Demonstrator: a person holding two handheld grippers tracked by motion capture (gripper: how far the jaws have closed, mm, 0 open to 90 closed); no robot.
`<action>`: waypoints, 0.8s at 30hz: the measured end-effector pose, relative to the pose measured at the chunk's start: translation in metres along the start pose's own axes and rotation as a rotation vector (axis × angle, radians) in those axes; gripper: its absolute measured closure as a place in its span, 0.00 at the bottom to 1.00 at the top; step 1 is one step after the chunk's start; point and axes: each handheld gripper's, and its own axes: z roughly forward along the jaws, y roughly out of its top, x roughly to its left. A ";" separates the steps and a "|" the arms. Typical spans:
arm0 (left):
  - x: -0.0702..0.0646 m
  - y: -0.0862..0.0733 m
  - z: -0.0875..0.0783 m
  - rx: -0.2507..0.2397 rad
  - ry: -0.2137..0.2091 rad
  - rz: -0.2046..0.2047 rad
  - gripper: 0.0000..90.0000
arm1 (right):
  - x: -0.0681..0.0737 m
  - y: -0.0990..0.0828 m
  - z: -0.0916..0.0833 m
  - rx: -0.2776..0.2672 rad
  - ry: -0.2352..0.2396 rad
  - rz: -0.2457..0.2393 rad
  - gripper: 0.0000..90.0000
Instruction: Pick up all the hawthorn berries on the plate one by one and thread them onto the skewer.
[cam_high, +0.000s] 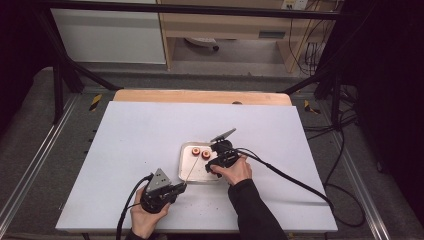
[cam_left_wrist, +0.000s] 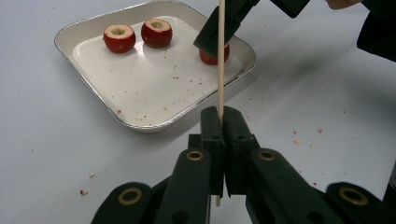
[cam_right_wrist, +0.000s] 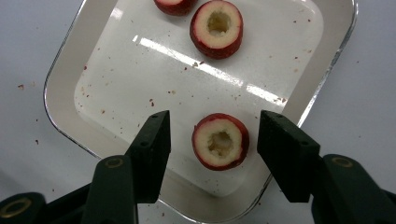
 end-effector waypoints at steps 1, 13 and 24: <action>0.000 0.000 0.000 0.000 -0.001 -0.002 0.98 | 0.000 0.000 0.000 0.003 0.003 0.006 0.53; 0.000 -0.001 0.001 0.006 -0.003 -0.003 0.98 | -0.001 0.001 0.005 0.021 -0.014 0.039 0.63; 0.000 -0.001 0.001 0.004 -0.003 -0.002 0.98 | -0.001 0.001 0.003 0.013 -0.007 0.051 0.66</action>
